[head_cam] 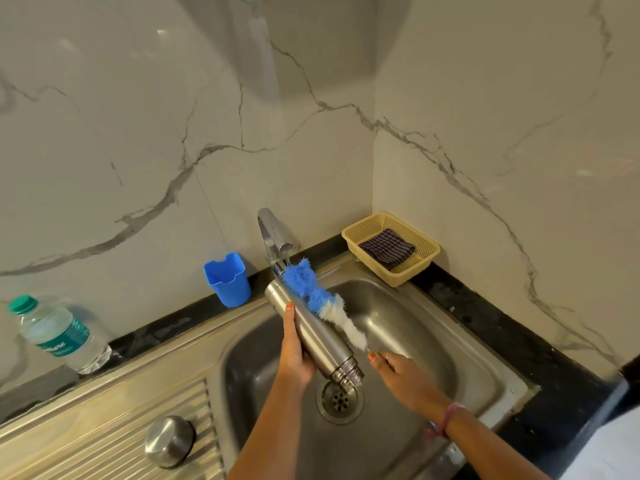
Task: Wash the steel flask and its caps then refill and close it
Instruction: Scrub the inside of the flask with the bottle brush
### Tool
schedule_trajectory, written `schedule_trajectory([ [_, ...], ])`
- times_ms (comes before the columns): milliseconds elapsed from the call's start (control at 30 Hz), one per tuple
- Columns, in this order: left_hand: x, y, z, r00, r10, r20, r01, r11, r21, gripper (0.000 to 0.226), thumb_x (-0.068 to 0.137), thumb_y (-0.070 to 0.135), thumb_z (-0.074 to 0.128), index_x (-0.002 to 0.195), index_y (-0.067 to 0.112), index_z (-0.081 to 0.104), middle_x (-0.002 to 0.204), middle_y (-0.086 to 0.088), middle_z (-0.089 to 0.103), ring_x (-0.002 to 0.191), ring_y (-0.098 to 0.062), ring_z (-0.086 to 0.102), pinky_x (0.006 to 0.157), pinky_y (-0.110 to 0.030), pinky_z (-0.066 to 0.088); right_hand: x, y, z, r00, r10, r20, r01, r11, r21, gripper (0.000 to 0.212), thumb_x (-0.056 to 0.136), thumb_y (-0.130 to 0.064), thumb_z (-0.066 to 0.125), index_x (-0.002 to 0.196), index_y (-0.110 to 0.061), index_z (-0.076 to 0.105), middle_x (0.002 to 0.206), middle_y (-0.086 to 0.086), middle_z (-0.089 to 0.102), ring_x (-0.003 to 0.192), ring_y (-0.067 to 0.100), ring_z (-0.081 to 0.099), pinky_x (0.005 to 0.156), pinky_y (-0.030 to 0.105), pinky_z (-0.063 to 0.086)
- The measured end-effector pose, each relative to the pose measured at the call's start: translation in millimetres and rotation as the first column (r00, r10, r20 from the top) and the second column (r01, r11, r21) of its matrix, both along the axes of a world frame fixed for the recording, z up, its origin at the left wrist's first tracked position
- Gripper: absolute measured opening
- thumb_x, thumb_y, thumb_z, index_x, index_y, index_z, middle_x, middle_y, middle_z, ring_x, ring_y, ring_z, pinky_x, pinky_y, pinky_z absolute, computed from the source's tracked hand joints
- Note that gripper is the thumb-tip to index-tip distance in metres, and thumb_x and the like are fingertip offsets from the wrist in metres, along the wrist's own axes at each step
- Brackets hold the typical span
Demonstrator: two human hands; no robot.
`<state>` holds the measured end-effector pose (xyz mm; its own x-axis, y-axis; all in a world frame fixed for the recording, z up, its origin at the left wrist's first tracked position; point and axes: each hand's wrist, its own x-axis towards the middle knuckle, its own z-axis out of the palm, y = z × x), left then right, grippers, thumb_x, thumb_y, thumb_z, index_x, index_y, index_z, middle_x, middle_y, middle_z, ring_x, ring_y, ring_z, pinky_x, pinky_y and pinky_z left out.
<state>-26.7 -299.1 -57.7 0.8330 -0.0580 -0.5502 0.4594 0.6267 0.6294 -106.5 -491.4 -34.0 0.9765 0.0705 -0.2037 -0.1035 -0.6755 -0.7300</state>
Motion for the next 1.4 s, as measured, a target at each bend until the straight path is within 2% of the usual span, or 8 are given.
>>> schedule_trajectory([
  [167, -0.7, 0.9, 7.7, 0.994, 0.105, 0.043, -0.105, 0.994, -0.014, 0.089, 0.067, 0.058, 0.075, 0.142, 0.022, 0.043, 0.124, -0.018, 0.065, 0.110, -0.037, 0.065, 0.088, -0.052, 0.054, -2.4, 2.5, -1.6, 0.997, -0.013, -0.070, 0.017, 0.998, 0.057, 0.043, 0.100, -0.046, 0.037, 0.083, -0.011, 0.056, 0.065, -0.004, 0.048, 0.059, 0.009, 0.043, 0.056, 0.019, 0.036],
  [300, 11.2, 9.2, 13.1, 0.963, 0.256, 0.087, -0.254, 0.967, -0.033, 0.089, 0.073, 0.046, 0.076, 0.149, 0.033, 0.033, 0.134, -0.013, 0.057, 0.119, -0.036, 0.058, 0.104, -0.063, 0.043, -25.7, -15.5, -11.0, 0.994, -0.029, -0.108, 0.034, 0.998, 0.054, 0.037, 0.100, -0.038, 0.042, 0.068, -0.020, 0.048, 0.058, -0.006, 0.044, 0.051, 0.004, 0.040, 0.053, 0.017, 0.034],
  [467, 17.2, 20.7, 17.8, 0.922, 0.367, 0.124, -0.369, 0.929, -0.012, 0.068, 0.091, 0.035, 0.066, 0.149, 0.033, 0.030, 0.131, -0.008, 0.056, 0.110, -0.027, 0.059, 0.107, -0.063, 0.038, -37.6, -31.5, -13.6, 0.980, -0.090, -0.175, 0.090, 0.996, -0.007, 0.035, 0.099, -0.043, 0.041, 0.081, -0.019, 0.058, 0.070, -0.003, 0.061, 0.063, 0.012, 0.057, 0.059, 0.019, 0.042],
  [667, 1.8, 26.8, 23.3, 0.881, 0.464, 0.097, -0.459, 0.886, -0.067, 0.072, 0.093, 0.039, 0.063, 0.151, 0.037, 0.021, 0.130, -0.007, 0.056, 0.117, -0.032, 0.056, 0.106, -0.067, 0.037, -48.6, -32.3, 8.9, 0.996, -0.074, -0.045, 0.065, 0.981, -0.185, 0.027, 0.100, -0.047, 0.036, 0.117, -0.036, 0.054, 0.072, -0.006, 0.064, 0.061, 0.003, 0.058, 0.059, 0.017, 0.043],
  [867, -8.1, 31.0, 25.1, 0.840, 0.542, 0.038, -0.532, 0.835, -0.139, 0.088, 0.085, 0.040, 0.072, 0.153, 0.034, 0.016, 0.129, -0.006, 0.056, 0.114, -0.032, 0.058, 0.102, -0.071, 0.038, -42.7, -35.3, 12.7, 0.996, -0.055, -0.072, 0.047, 0.993, -0.104, 0.039, 0.099, -0.035, 0.046, 0.138, -0.032, 0.047, 0.088, -0.012, 0.067, 0.064, 0.007, 0.066, 0.069, 0.023, 0.055],
  [1133, -13.6, 33.8, 36.0, 0.793, 0.608, -0.025, -0.603, 0.780, -0.166, 0.085, 0.073, 0.018, 0.081, 0.145, 0.024, 0.037, 0.134, -0.010, 0.057, 0.120, -0.036, 0.057, 0.090, -0.073, 0.045, -31.4, -23.6, 30.0, 0.995, 0.099, -0.027, -0.100, 0.995, -0.027, 0.051, 0.102, -0.037, 0.035, 0.144, -0.045, 0.007, 0.058, -0.006, 0.046, 0.045, 0.002, 0.042, 0.048, 0.017, 0.039],
  [1267, -15.0, 34.1, 39.0, 0.753, 0.653, -0.085, -0.657, 0.737, -0.156, 0.091, 0.071, 0.019, 0.084, 0.147, 0.027, 0.034, 0.136, -0.010, 0.056, 0.121, -0.038, 0.056, 0.095, -0.073, 0.043, -35.6, -27.0, 29.0, 0.987, 0.093, -0.127, -0.091, 0.996, 0.025, 0.047, 0.101, -0.035, 0.040, 0.147, -0.034, 0.028, 0.117, 0.008, 0.066, 0.109, 0.019, 0.062, 0.092, 0.030, 0.049],
  [1400, -16.9, 33.3, 38.6, 0.723, 0.681, -0.117, -0.690, 0.706, -0.158, 0.092, 0.075, 0.019, 0.083, 0.150, 0.028, 0.030, 0.139, -0.011, 0.053, 0.125, -0.038, 0.054, 0.096, -0.072, 0.043, -34.5, -25.8, 35.2, 0.984, 0.087, -0.152, -0.082, 0.996, 0.038, 0.047, 0.102, -0.033, 0.040, 0.147, -0.032, 0.030, 0.127, 0.004, 0.061, 0.118, 0.023, 0.055, 0.097, 0.032, 0.045],
])
